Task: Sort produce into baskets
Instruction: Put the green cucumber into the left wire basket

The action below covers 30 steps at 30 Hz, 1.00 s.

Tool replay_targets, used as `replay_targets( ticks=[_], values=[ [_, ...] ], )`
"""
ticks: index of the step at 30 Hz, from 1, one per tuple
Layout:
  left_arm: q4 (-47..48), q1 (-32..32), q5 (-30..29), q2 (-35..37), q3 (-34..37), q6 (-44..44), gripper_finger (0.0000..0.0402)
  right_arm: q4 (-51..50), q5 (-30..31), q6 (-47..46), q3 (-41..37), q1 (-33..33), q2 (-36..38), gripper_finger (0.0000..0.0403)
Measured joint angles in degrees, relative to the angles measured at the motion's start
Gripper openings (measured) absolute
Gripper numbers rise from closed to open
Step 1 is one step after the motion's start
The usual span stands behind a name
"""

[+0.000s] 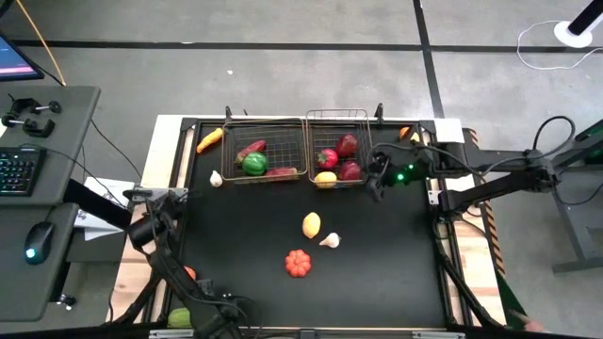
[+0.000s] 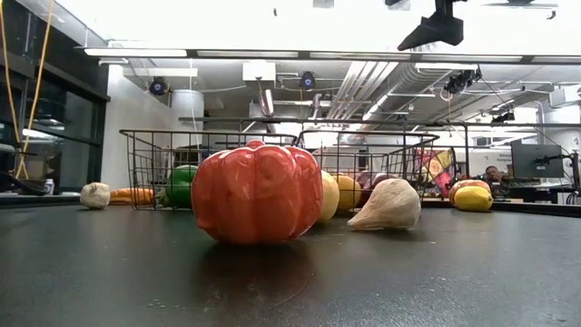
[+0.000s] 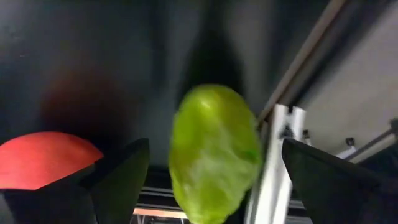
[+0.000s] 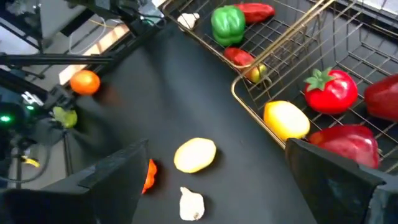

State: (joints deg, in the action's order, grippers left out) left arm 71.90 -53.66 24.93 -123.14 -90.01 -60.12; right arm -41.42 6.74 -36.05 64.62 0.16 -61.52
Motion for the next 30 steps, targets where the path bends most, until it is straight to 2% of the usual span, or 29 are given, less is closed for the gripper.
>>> replay_targets(
  ticks=[5, 8, 13, 16, 21, 24, 27, 30],
  values=[
    [0.87, -0.27, -0.83, -0.78, 0.32, -1.50, 0.0347, 0.14, -1.33, -0.32, 0.00, 0.00, 0.00, 0.0365],
    [1.03, -0.86, -0.57, -0.75, 1.72, -2.24, 0.0320, 0.17, -1.35, -1.47, 0.00, 0.00, 0.00, 0.0365],
    [0.07, -1.45, 0.53, -0.64, 3.07, -1.37, 0.0235, 0.17, -1.37, -1.49, 0.00, 0.00, 0.00, 0.0365],
    [0.06, -1.08, -1.82, 1.27, 2.05, -0.67, 0.0167, 0.17, -1.37, -1.46, 0.02, 0.00, 0.00, 0.0365],
    [0.33, 2.03, -11.87, 8.64, 0.19, 2.13, 0.0157, 0.17, -1.34, -1.20, 0.01, 0.00, 0.00, 0.0365],
    [0.41, 5.51, -20.05, 14.90, -0.25, 4.52, 0.0157, 0.17, -1.13, -1.16, 0.00, 0.00, 0.00, 0.0365],
    [1.16, 9.97, -31.68, 22.19, -0.40, 7.34, 0.0157, 0.17, -0.97, -1.14, 0.00, 0.00, 0.00, 0.0365],
    [2.36, 15.27, -46.78, 29.43, -0.40, 10.48, 0.0157, 0.19, 0.51, -1.04, 0.00, 0.00, 0.00, 0.0365]
  ],
)
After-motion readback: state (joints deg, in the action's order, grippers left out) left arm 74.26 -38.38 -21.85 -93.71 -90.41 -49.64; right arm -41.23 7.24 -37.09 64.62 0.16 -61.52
